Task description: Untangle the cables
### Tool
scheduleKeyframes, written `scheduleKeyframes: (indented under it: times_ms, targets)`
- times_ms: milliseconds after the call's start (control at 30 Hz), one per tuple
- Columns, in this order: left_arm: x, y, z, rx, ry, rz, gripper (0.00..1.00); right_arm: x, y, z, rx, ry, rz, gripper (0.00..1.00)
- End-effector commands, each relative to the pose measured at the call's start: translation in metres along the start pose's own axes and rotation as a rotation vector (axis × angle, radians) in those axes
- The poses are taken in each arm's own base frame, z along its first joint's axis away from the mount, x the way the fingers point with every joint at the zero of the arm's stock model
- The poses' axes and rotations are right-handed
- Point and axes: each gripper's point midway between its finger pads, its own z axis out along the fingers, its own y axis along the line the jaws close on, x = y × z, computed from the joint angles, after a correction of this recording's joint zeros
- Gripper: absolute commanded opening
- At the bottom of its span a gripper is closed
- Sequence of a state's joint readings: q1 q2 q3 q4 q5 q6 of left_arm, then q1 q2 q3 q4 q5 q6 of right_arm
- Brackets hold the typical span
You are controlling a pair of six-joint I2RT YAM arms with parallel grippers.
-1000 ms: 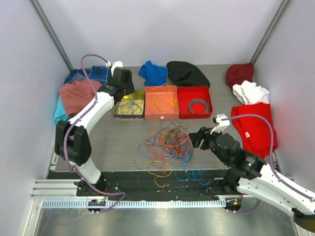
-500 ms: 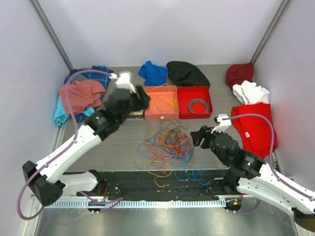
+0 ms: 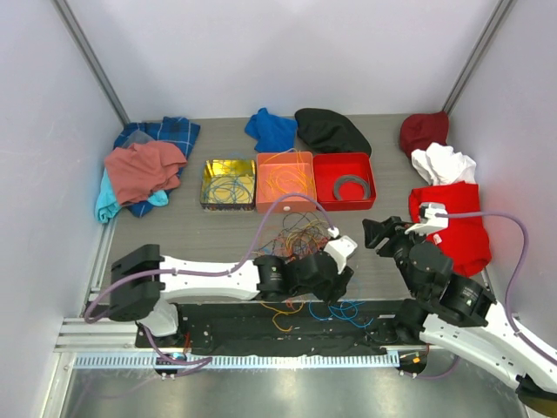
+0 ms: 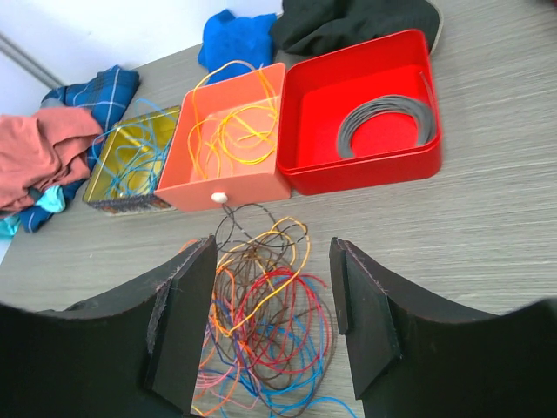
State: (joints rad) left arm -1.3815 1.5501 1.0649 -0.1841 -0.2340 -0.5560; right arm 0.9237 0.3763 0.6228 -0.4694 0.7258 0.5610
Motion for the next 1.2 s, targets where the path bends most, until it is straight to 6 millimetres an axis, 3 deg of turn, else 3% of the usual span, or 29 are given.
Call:
scheduleKeyframes:
  times_ms: [0,100,133,167,267,500,800,1167]
  targets:
    - [-0.03,-0.036,0.018,0.143,-0.091,0.002,0.52,-0.024,-0.007,-0.009,0.043,-0.054,0.044,0.62]
    - [-0.014,-0.043,0.041,0.161,-0.031,0.019,0.53,-0.027,-0.009,-0.012,0.047,-0.057,0.045,0.62]
    - [-0.024,-0.051,0.045,0.185,-0.056,0.021,0.53,-0.027,-0.01,-0.012,0.046,-0.058,0.046,0.62]
    - [-0.016,-0.049,0.057,0.167,-0.034,0.033,0.54,-0.027,-0.01,-0.013,0.044,-0.058,0.052,0.62]
    - [-0.021,-0.05,0.075,0.152,-0.044,0.07,0.56,-0.026,-0.01,-0.013,0.044,-0.053,0.052,0.62]
    - [-0.021,-0.056,0.101,0.146,-0.024,0.102,0.57,-0.025,-0.014,-0.016,0.048,-0.044,0.047,0.62]
    - [0.02,-0.036,0.111,0.093,0.072,0.071,0.57,-0.025,-0.019,-0.019,0.057,-0.048,0.05,0.62]
    - [0.041,-0.029,0.118,0.079,0.114,0.052,0.56,-0.016,-0.016,-0.014,0.056,-0.022,0.045,0.63]
